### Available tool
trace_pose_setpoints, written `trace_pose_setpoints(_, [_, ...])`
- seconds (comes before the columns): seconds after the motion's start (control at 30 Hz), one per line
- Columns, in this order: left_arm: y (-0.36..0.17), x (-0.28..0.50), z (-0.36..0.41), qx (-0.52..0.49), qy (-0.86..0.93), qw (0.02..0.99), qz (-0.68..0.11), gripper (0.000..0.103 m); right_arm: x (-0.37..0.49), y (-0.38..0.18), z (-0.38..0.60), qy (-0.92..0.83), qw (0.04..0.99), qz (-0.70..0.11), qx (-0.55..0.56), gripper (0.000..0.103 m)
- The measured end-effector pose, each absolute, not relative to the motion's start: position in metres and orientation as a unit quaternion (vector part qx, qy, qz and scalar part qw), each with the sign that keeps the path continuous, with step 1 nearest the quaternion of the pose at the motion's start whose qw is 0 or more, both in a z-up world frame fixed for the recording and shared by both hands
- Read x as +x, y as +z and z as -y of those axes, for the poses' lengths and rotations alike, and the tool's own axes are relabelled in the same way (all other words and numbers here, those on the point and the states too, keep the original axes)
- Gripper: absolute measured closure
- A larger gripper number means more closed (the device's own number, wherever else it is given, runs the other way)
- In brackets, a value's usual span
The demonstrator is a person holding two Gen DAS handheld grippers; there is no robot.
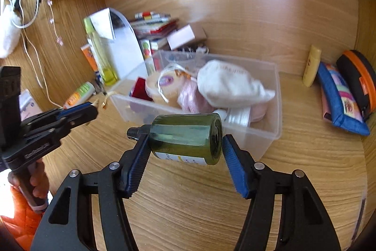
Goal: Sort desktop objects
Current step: 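Carry the green bottle and seashell over the plastic box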
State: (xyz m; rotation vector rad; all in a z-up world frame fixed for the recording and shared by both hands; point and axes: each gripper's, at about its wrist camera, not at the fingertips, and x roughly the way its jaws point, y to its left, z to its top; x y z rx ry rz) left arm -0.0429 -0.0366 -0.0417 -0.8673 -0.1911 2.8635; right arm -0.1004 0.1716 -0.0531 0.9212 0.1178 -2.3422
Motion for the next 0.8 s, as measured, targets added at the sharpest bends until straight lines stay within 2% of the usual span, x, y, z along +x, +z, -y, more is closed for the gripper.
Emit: trace_pose_setpoints(0.8, [-0.007,-0.129,0.047,-0.283,0.955,0.068,0.056,0.086,-0.172,-0.018,-0.172,-0.91,0.269,-0.016,0.316,0.044])
